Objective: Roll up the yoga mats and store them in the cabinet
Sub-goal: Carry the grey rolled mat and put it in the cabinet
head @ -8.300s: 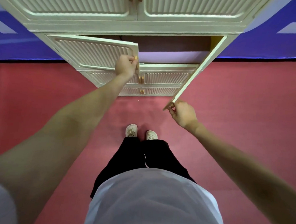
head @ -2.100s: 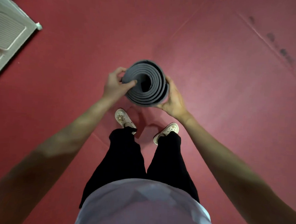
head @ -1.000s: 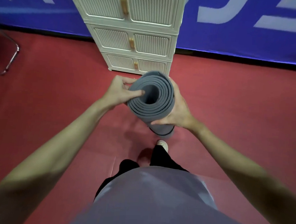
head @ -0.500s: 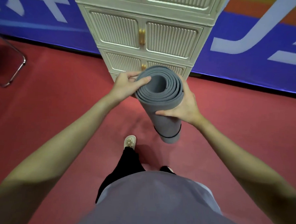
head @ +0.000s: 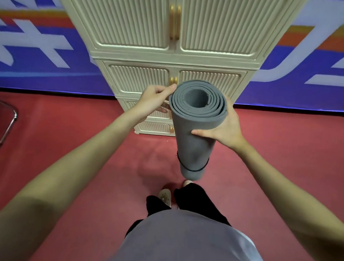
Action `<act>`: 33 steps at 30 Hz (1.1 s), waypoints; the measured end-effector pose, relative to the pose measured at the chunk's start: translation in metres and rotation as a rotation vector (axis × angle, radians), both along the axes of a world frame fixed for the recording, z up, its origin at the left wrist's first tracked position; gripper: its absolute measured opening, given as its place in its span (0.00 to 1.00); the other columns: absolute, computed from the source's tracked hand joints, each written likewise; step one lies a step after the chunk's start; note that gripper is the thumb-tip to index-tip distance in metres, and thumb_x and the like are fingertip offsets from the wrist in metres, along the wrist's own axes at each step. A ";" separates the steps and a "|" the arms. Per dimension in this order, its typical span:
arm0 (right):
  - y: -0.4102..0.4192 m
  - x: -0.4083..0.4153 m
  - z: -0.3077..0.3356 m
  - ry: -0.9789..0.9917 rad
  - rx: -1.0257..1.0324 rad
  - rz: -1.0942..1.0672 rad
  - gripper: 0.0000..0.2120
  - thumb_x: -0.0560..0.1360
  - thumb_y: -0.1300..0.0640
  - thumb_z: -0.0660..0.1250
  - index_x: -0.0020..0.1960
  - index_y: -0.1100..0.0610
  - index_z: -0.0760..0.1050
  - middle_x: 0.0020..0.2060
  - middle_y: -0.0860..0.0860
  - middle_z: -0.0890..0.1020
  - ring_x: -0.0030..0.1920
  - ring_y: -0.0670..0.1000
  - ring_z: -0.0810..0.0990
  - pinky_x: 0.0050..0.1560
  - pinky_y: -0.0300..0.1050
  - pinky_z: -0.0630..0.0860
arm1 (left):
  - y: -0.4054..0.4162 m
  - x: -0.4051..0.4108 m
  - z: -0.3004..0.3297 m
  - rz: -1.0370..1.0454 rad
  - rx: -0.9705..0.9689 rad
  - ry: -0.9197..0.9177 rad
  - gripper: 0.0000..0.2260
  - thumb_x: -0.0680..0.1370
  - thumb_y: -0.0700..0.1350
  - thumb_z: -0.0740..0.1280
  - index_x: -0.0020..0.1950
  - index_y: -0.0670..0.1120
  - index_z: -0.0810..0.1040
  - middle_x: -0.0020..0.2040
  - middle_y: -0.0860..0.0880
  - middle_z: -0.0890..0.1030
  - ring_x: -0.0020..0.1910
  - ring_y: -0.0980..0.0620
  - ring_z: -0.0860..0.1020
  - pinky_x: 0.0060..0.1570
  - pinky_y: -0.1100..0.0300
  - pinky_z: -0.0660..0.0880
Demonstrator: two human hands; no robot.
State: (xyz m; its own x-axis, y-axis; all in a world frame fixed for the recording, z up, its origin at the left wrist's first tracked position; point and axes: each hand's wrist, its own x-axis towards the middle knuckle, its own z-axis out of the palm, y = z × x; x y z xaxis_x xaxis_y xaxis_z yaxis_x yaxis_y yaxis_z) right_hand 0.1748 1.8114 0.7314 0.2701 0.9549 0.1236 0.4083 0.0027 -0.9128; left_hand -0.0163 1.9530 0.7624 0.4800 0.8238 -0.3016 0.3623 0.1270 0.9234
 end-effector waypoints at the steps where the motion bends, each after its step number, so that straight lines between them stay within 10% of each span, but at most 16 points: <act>1: 0.010 0.001 0.001 0.006 0.005 -0.005 0.52 0.53 0.60 0.85 0.71 0.60 0.64 0.60 0.37 0.73 0.62 0.31 0.71 0.61 0.26 0.66 | 0.011 0.002 0.002 -0.007 0.000 0.002 0.14 0.80 0.54 0.64 0.47 0.45 0.83 0.38 0.51 0.84 0.36 0.51 0.83 0.40 0.54 0.81; 7: 0.060 0.021 0.009 0.035 0.035 -0.032 0.51 0.52 0.55 0.86 0.71 0.57 0.66 0.62 0.41 0.75 0.64 0.36 0.73 0.64 0.30 0.67 | 0.072 0.032 0.015 0.138 0.041 -0.016 0.08 0.80 0.44 0.64 0.51 0.41 0.80 0.41 0.48 0.82 0.33 0.56 0.81 0.42 0.53 0.80; 13: 0.099 0.044 0.023 0.015 0.061 -0.055 0.52 0.51 0.43 0.85 0.70 0.51 0.67 0.62 0.40 0.76 0.64 0.39 0.73 0.67 0.41 0.70 | 0.140 0.071 0.033 0.324 0.313 0.020 0.15 0.81 0.41 0.59 0.68 0.43 0.69 0.56 0.50 0.74 0.58 0.52 0.75 0.58 0.59 0.75; 18: 0.115 0.060 0.022 -0.010 0.060 -0.103 0.54 0.49 0.36 0.83 0.70 0.50 0.67 0.63 0.41 0.77 0.65 0.42 0.74 0.67 0.53 0.71 | 0.166 0.092 0.030 0.334 0.464 0.066 0.12 0.81 0.40 0.61 0.64 0.41 0.73 0.53 0.51 0.75 0.51 0.58 0.73 0.43 0.78 0.69; 28: 0.115 0.056 0.021 -0.062 0.072 -0.175 0.53 0.49 0.37 0.82 0.70 0.46 0.66 0.58 0.30 0.75 0.64 0.37 0.73 0.67 0.45 0.71 | 0.161 0.076 0.024 0.243 0.651 0.117 0.06 0.78 0.45 0.67 0.44 0.47 0.71 0.36 0.56 0.73 0.33 0.61 0.72 0.35 0.72 0.70; 33: 0.105 0.040 0.023 -0.093 0.085 -0.216 0.52 0.50 0.38 0.83 0.70 0.47 0.67 0.59 0.32 0.76 0.64 0.39 0.74 0.65 0.42 0.71 | 0.108 0.027 0.013 0.155 0.769 0.062 0.06 0.80 0.44 0.64 0.46 0.44 0.71 0.43 0.49 0.77 0.38 0.61 0.76 0.38 0.70 0.71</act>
